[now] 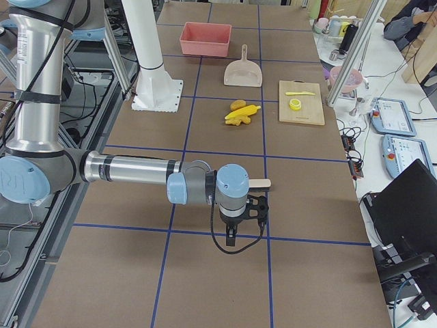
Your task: Sweep and dump trash into bin
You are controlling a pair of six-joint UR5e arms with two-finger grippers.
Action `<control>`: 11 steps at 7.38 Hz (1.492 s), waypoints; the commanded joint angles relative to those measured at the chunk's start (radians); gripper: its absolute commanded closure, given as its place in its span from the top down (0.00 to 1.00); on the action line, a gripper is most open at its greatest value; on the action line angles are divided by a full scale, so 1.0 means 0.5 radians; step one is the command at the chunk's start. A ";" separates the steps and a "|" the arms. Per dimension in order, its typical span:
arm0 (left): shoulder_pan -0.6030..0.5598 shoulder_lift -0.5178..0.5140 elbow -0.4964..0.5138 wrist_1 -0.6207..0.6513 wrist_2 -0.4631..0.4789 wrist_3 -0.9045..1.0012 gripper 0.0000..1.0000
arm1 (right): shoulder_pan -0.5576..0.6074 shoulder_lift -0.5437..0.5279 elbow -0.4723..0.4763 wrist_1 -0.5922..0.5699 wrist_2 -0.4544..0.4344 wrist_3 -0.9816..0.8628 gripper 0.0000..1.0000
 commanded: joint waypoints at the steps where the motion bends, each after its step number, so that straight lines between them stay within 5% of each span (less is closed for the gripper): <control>1: 0.002 0.003 -0.005 0.002 -0.004 0.000 0.98 | 0.000 -0.038 0.001 0.011 0.018 -0.002 1.00; 7: -0.001 0.003 -0.005 0.002 0.000 0.000 0.98 | -0.003 -0.013 0.093 0.023 0.128 0.031 1.00; 8: -0.001 0.003 -0.002 0.005 0.000 0.000 0.98 | -0.094 -0.013 0.093 0.026 0.274 0.226 1.00; 11: -0.001 0.003 -0.002 0.005 0.000 0.000 0.98 | -0.590 0.030 0.262 0.127 0.200 0.781 0.98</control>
